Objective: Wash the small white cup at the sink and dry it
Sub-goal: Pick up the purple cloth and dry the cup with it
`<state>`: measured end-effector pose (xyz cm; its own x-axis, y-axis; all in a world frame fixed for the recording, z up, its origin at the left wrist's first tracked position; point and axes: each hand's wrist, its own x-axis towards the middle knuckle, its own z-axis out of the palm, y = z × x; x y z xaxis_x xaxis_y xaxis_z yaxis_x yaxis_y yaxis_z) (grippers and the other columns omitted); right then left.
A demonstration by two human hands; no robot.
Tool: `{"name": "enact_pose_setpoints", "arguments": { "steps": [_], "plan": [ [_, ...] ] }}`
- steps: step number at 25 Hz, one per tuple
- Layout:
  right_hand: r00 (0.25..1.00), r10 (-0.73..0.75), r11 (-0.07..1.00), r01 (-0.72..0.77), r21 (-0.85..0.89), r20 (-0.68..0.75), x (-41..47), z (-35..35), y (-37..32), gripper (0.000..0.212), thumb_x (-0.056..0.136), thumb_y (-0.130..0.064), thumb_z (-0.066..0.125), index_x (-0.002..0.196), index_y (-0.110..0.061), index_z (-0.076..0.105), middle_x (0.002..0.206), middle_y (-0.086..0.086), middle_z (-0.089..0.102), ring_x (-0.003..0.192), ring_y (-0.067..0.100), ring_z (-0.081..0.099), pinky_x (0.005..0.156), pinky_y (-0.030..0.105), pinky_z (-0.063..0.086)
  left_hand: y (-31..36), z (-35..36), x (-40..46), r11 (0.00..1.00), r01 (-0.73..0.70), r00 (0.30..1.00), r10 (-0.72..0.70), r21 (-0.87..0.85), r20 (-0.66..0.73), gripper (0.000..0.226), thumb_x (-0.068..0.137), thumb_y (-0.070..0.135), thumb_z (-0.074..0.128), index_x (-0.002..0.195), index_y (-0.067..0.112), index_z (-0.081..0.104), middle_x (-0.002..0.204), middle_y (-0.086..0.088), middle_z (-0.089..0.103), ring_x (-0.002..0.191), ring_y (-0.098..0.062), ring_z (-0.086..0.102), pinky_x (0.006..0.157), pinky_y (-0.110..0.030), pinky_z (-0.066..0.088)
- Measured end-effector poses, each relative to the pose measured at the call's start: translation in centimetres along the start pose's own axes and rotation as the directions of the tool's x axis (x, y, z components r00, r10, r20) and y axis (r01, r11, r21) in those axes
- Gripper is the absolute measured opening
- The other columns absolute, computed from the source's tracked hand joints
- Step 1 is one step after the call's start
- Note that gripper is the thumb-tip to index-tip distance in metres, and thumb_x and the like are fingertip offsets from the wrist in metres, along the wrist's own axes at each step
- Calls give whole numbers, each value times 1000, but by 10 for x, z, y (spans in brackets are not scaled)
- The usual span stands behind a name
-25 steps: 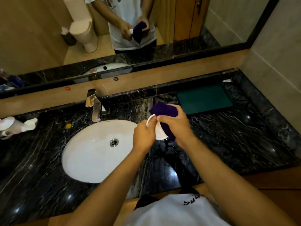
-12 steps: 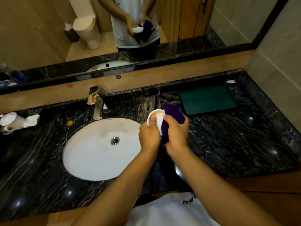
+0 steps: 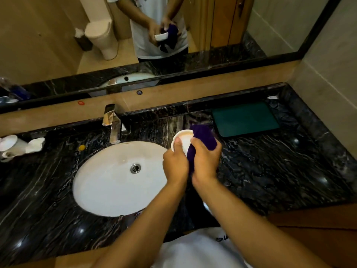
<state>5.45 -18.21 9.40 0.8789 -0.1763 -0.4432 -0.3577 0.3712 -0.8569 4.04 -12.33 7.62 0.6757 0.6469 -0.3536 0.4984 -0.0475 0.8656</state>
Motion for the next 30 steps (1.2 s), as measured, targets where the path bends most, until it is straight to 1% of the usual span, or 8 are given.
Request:
{"name": "enact_pose_setpoints", "arguments": {
  "steps": [2,6,10,13,19,24,27,30],
  "plan": [
    [1000,-18,998,17,-65,-7,5,-7,0,49,72,-8,78,110,-31,57,105,-1,70,89,15,71,73,32,62,-8,-7,-1,997,81,991,-79,-13,108,68,98,64,36,89,8,72,75,-10,74,68,-25,70,60,-36,58],
    [922,143,949,-25,-314,361,43,-26,-36,55,61,-16,82,113,-21,64,108,7,75,101,30,73,84,45,60,-4,-36,23,937,-265,930,186,228,317,68,88,72,41,69,14,71,62,-3,71,59,-18,66,52,-30,45],
    [996,83,996,-84,29,33,4,-4,1,58,66,-19,80,119,-24,58,109,4,72,94,22,73,73,35,63,6,-4,4,993,7,997,2,-122,75,52,95,57,48,91,11,73,88,-12,76,83,-30,73,78,-47,60],
    [999,12,1000,-12,-3,-35,5,-10,8,55,66,-20,79,116,-29,56,108,1,70,93,19,72,74,36,63,-6,-5,-4,982,147,978,-126,-119,168,54,100,55,42,79,13,68,67,-5,72,60,-20,69,58,-36,57],
    [900,198,897,-7,-441,389,52,-44,-36,55,55,-26,83,108,-23,67,105,6,77,99,29,73,79,42,61,-2,-32,24,858,-378,881,217,349,421,63,85,64,43,78,7,67,77,-14,73,76,-32,68,71,-46,54],
    [990,135,991,-136,-18,-45,9,-18,19,59,66,-25,80,120,-20,56,109,7,72,92,22,73,75,37,64,-5,0,1,957,202,974,-174,-209,145,41,101,41,52,106,5,70,96,-13,76,91,-33,72,84,-48,60],
    [986,50,998,-43,43,-162,5,-13,25,54,71,-16,77,120,-19,55,107,4,70,88,16,72,68,27,61,-13,9,-6,974,191,974,-172,-123,149,41,102,39,47,110,4,68,90,-14,74,81,-30,71,72,-41,60],
    [998,54,993,-52,-110,24,36,-32,-7,50,67,-15,76,115,-18,63,104,8,74,88,24,72,69,37,61,-7,-11,4,992,105,893,-124,67,433,42,99,38,52,100,-1,67,59,-7,67,45,-19,59,41,-25,41]
  ]
}}
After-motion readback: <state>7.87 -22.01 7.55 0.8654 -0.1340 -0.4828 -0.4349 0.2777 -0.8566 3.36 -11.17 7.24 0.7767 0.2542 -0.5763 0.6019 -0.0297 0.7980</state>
